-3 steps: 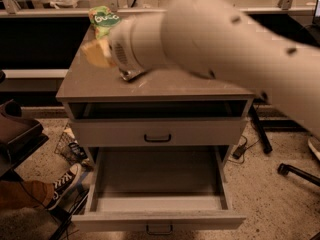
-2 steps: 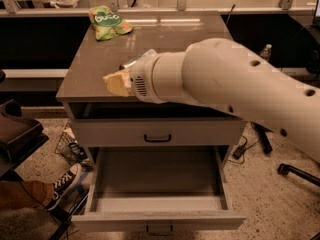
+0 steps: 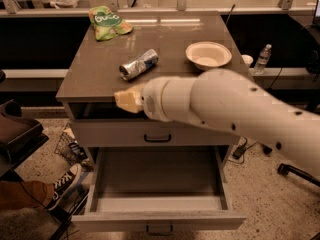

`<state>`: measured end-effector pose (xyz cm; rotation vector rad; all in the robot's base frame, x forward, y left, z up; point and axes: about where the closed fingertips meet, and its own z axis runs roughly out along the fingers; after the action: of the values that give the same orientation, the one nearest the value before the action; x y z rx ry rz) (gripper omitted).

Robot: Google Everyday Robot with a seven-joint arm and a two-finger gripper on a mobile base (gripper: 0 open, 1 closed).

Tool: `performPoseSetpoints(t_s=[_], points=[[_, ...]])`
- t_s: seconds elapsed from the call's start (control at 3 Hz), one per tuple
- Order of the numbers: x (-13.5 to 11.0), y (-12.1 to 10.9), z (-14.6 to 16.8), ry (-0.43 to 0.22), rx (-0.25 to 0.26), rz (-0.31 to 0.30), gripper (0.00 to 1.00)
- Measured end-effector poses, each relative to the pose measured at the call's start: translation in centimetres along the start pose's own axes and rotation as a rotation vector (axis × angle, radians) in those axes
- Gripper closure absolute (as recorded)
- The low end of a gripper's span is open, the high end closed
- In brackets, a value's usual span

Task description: Place orange into middle drawer

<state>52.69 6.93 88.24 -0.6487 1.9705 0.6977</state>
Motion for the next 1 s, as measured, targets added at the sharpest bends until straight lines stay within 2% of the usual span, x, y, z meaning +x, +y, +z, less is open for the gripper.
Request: performPoseSetpoints(t_s=[0.33,0.67,1.0], points=[[5.6,-2.3,0.8,-0.013,-0.036,0.090,1.00],[9.5,-3.7,0.4,-0.073,-0.146,0.039,1.00],[14.0,-6.2,1.9,-0.081,-0.245,0.041,1.00]])
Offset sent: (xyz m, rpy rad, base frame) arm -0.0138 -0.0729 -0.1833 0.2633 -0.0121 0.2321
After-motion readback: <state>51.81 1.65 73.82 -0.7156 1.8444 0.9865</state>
